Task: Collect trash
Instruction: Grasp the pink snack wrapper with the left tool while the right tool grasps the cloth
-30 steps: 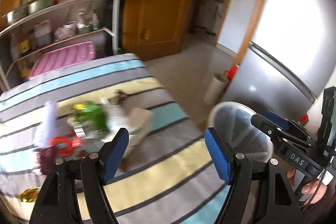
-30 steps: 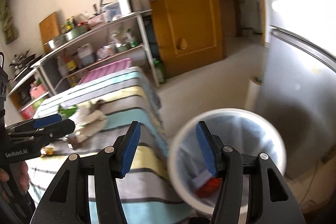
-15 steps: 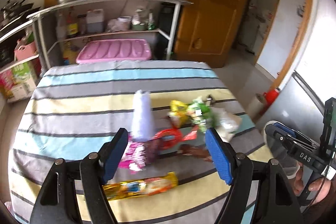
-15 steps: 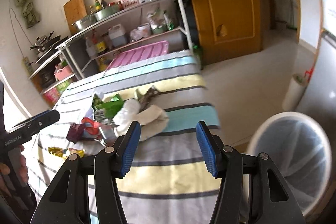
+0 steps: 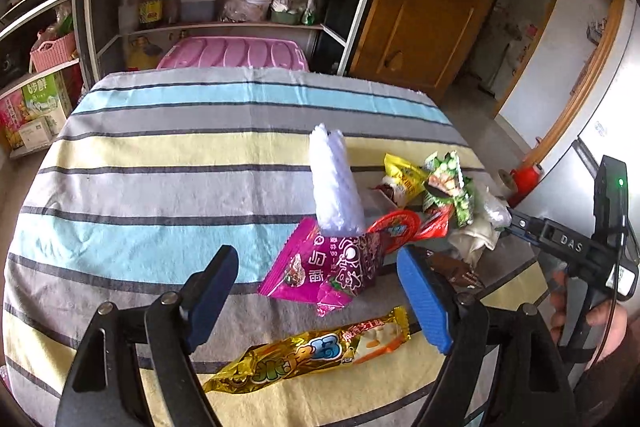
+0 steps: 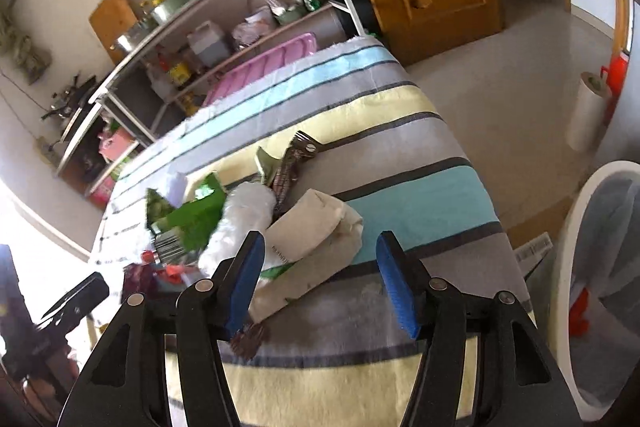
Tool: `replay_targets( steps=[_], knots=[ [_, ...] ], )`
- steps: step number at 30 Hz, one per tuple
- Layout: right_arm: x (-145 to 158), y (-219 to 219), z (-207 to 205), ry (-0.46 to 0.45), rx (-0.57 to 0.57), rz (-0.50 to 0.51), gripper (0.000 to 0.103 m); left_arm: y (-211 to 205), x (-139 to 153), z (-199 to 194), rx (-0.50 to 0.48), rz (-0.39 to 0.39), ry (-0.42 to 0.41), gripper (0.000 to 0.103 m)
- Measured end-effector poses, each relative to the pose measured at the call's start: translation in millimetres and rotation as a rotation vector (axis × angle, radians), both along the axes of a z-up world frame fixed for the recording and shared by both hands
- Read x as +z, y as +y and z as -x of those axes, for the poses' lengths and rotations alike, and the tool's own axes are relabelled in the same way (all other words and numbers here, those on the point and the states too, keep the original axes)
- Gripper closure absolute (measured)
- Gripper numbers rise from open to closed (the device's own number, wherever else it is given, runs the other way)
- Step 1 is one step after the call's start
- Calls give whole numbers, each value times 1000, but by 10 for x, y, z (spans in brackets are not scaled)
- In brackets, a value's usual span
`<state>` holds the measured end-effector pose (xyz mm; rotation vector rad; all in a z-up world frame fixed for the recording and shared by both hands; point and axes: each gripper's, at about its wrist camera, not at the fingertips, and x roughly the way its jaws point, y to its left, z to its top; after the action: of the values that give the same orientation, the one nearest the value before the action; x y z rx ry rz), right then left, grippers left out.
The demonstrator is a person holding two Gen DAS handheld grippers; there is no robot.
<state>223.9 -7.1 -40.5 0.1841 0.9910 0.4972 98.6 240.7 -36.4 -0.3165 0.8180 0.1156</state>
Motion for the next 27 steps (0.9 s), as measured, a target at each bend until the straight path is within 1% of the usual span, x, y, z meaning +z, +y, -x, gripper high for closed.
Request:
replay_targets(
  steps=[3, 7, 10, 12, 14, 16, 18, 19, 20, 22, 25, 27],
  knots=[
    [-28, 33, -57, 21, -1, -15, 44, -28, -39, -24, -23, 2, 10, 19],
    [-24, 86, -107, 23, 3, -12, 44, -54, -94, -102, -14, -51, 38, 19],
    [-30, 81, -112, 36, -3, -29, 44, -73, -168, -149, -34, -35, 64, 19],
    [-38, 94, -104, 45, 14, -41, 44, -93, -197, -168, -38, -42, 74, 19],
    [-56, 108, -114, 50, 21, -42, 44, -98, -211, -189, -33, -43, 75, 19],
    [-70, 95, -123, 57, 18, -63, 44, -100, -220, -202, -37, -40, 69, 19],
    [-79, 87, -121, 60, 21, -71, 47, -95, -240, -209, -41, -28, 72, 20],
    [-78, 87, -111, 58, 22, -72, 52, -88, -250, -214, -46, -18, 71, 23],
    [-74, 84, -106, 55, 20, -72, 55, -82, -253, -205, -41, -10, 70, 29],
    [-65, 79, -105, 50, 16, -78, 59, -94, -227, -190, -39, -21, 57, 30],
    [-55, 82, -101, 41, 14, -76, 64, -100, -212, -182, -52, -11, 47, 36],
    [-40, 89, -83, 31, 15, -73, 65, -101, -214, -191, -57, -2, 47, 44]
  ],
)
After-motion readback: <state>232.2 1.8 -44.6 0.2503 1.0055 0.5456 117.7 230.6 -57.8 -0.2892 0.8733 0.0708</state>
